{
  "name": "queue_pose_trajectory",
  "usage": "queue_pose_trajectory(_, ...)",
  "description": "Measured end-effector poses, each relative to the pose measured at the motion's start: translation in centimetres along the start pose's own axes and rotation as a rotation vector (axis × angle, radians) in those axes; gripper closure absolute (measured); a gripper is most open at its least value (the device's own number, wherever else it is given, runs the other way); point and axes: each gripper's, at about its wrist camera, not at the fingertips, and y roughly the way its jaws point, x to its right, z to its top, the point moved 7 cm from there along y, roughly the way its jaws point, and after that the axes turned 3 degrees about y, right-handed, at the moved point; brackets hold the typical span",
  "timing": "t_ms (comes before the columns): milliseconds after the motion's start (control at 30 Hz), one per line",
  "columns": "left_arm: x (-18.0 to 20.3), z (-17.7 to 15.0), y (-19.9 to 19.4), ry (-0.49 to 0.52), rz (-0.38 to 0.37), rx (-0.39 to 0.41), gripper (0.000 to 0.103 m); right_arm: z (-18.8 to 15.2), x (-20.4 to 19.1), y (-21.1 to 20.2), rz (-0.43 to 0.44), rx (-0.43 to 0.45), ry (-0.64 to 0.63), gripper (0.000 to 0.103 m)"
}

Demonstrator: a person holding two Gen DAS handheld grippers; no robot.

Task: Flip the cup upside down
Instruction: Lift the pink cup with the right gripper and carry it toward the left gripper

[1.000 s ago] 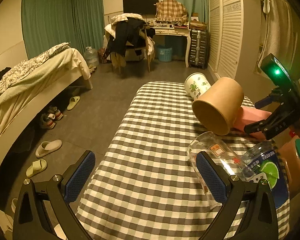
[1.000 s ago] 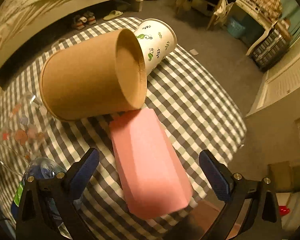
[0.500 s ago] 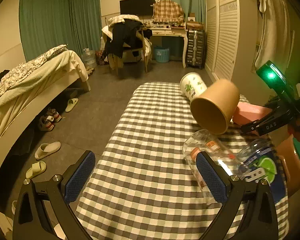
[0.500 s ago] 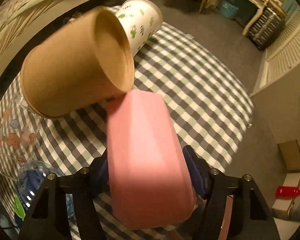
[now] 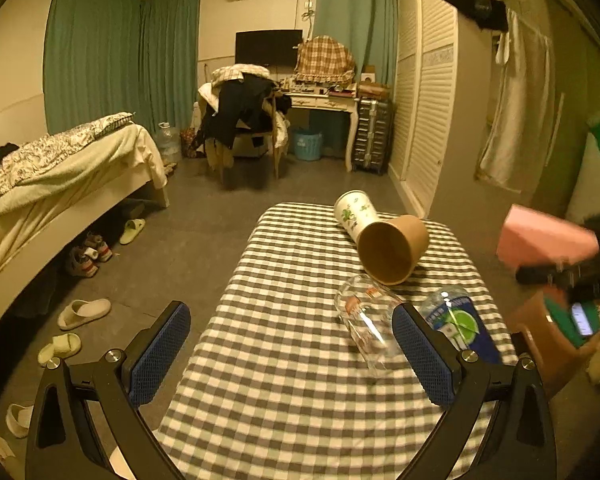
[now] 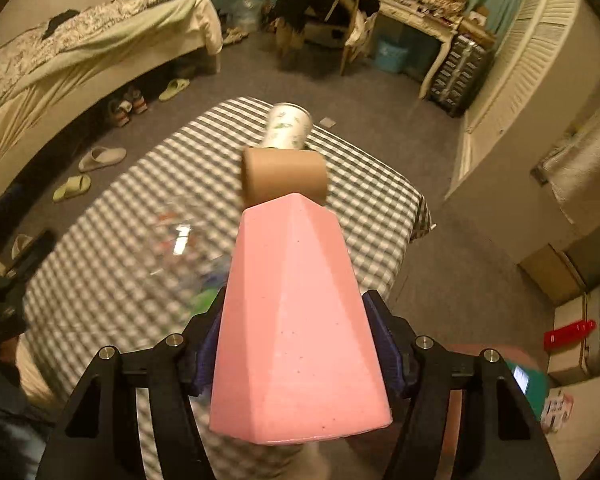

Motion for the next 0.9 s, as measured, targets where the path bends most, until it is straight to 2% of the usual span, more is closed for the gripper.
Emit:
queue_pose_trajectory(133,-1.1,-1.2,-1.3,-0.005,-0.031,0.003,0.0,-3.8,-4.7,-1.9,-0.031,0.046,0.055,0.039)
queue_pose_trajectory(300,-3.0,-3.0,-1.9,0.016,-0.006,-0.015,0.0,-7.9,-10.1,0.5,-0.002,0.09,0.211,0.039)
queue_pose_trajectory(400,-4.0,-4.0,-2.0,0.025,0.023,-0.029,0.0,-8.8,-11.9,1.6,0.007,0.1,0.261,0.039)
queue_pose_trajectory(533,-4.6,-5.2,-2.1,0.015,0.029,-0.049,0.0,-9.3,-13.2,3.3,0.001,0.088,0.277,0.039)
queue_pose_trajectory(800,-4.0,-5.8,-1.7,0.005,0.053,-0.073,0.0,-10.9,-13.8,6.7,0.028,0.011,0.281,0.039)
queue_pose_trajectory(900,-3.7,-6.0,-1.4,0.009,0.065,-0.087,0.0,-11.2,-13.5,6.9,0.041,0.011,0.289,0.039)
